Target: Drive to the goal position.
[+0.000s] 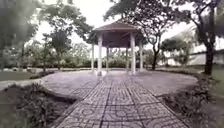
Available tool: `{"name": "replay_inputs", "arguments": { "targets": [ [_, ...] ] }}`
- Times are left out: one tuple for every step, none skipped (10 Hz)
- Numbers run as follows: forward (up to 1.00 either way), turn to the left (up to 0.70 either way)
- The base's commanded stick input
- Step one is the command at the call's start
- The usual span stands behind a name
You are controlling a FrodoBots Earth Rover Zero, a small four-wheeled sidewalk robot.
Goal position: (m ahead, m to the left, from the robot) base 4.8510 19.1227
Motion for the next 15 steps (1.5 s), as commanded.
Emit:
{"name": "replay_inputs", "arguments": {
  "targets": [
    [1.0,0.0],
    [1.0,0.0],
    [1.0,0.06],
    [1.0,0.27],
    [1.0,0.2],
    [1.0,0.0],
    [1.0,0.0],
    [1.0,0.12],
    [1.0,0.25],
    [1.0,0.27],
    [1.0,0.27],
    [1.0,0.15],
    [1.0,-0.09],
    [1.0,-0.24],
    [1.0,-0.25]
  ]
}}
